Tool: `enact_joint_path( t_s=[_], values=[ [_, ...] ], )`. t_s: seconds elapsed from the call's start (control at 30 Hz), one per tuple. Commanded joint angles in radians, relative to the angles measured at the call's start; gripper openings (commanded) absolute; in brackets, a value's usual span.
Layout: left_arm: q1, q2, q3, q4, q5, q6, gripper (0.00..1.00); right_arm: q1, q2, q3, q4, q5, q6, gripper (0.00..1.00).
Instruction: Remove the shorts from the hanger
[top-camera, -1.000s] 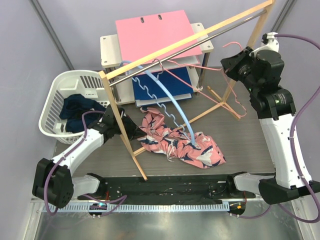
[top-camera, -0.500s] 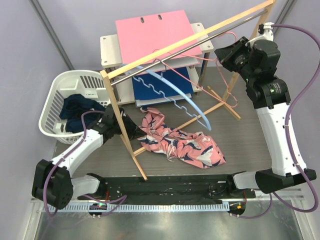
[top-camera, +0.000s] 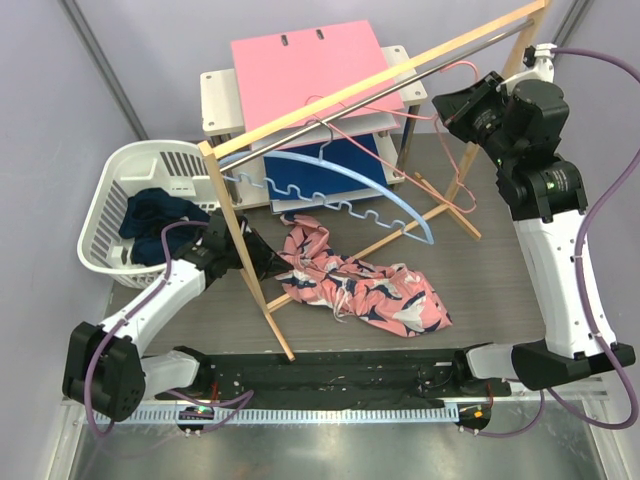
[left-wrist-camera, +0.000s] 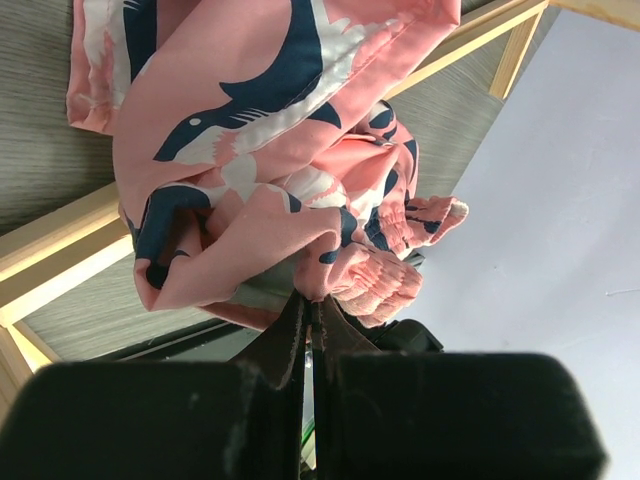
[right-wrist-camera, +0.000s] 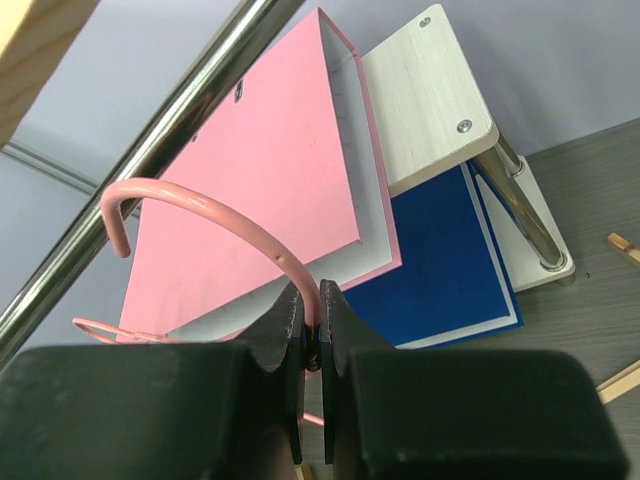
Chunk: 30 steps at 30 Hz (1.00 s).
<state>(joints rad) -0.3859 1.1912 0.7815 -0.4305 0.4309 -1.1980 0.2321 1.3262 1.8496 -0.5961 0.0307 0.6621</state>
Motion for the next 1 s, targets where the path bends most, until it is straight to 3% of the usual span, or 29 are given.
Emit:
enact_joint_path(
  t_s=[0.0, 0.53, 0.87, 0.9, 0.93, 0.97],
  values=[
    [0.002, 0.005, 0.036, 0.01, 0.022, 0.003, 0.0, -0.004, -0.035, 0.053, 0.039, -0.006, 0.018, 0.01],
    [0.001, 0.022, 0.045, 0.012, 0.025, 0.005, 0.0, 0.006, 0.053, 0.091, 0.067, -0.091, 0.036, 0.01],
    [0.004, -0.001, 0.051, -0.004, 0.009, 0.003, 0.0, 0.047, 0.061, 0.062, 0.038, -0.058, -0.004, 0.01],
    [0.005, -0.005, 0.053, -0.01, 0.006, 0.003, 0.0, 0.047, 0.051, 0.047, 0.036, -0.052, -0.004, 0.04],
    [0.007, -0.016, 0.055, -0.016, 0.003, 0.005, 0.0, 0.046, 0.033, 0.021, 0.038, -0.046, -0.005, 0.18],
    [0.008, -0.027, 0.056, -0.022, -0.01, 0.005, 0.0, 0.047, 0.027, 0.008, 0.036, -0.045, -0.004, 0.25]
  ],
)
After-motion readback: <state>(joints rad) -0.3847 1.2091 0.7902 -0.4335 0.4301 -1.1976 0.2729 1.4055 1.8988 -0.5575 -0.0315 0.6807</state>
